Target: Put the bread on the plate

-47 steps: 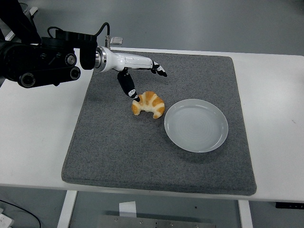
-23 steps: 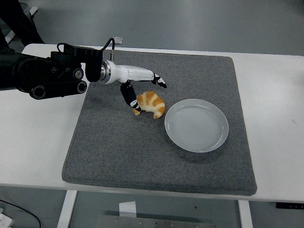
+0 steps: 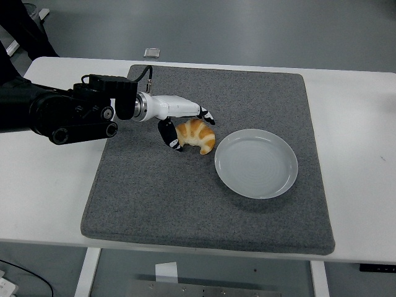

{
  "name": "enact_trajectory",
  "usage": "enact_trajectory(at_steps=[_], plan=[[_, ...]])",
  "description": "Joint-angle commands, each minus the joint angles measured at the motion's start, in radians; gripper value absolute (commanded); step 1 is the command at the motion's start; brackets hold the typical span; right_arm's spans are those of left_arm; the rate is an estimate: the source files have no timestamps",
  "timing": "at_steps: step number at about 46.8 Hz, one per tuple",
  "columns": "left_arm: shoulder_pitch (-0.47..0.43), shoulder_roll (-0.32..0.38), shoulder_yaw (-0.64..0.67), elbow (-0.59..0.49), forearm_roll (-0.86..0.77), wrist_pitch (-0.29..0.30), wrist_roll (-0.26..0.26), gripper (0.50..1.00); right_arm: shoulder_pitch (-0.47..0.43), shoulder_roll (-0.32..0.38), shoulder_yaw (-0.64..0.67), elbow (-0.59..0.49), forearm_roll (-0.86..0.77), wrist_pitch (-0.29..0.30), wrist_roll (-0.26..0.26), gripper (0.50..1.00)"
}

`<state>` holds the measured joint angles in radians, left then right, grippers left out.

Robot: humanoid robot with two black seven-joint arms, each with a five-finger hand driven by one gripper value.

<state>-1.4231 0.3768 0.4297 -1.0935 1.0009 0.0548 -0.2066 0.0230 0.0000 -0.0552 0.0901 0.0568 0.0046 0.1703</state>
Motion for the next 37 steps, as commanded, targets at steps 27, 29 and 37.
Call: enact_trajectory(at_steps=[27, 29, 37], plan=[[0.030, -0.036, -0.002, 0.040, 0.007, 0.065, 0.003, 0.924, 0.000, 0.000, 0.000, 0.000, 0.000, 0.000, 0.000, 0.932], [0.032, -0.036, -0.002, 0.043, 0.007, 0.068, 0.003, 0.921, 0.000, 0.000, 0.000, 0.000, 0.000, 0.000, 0.000, 0.932], [0.044, -0.055, -0.002, 0.066, 0.015, 0.077, 0.003, 0.919, 0.000, 0.000, 0.000, -0.001, 0.000, 0.000, 0.000, 0.932]])
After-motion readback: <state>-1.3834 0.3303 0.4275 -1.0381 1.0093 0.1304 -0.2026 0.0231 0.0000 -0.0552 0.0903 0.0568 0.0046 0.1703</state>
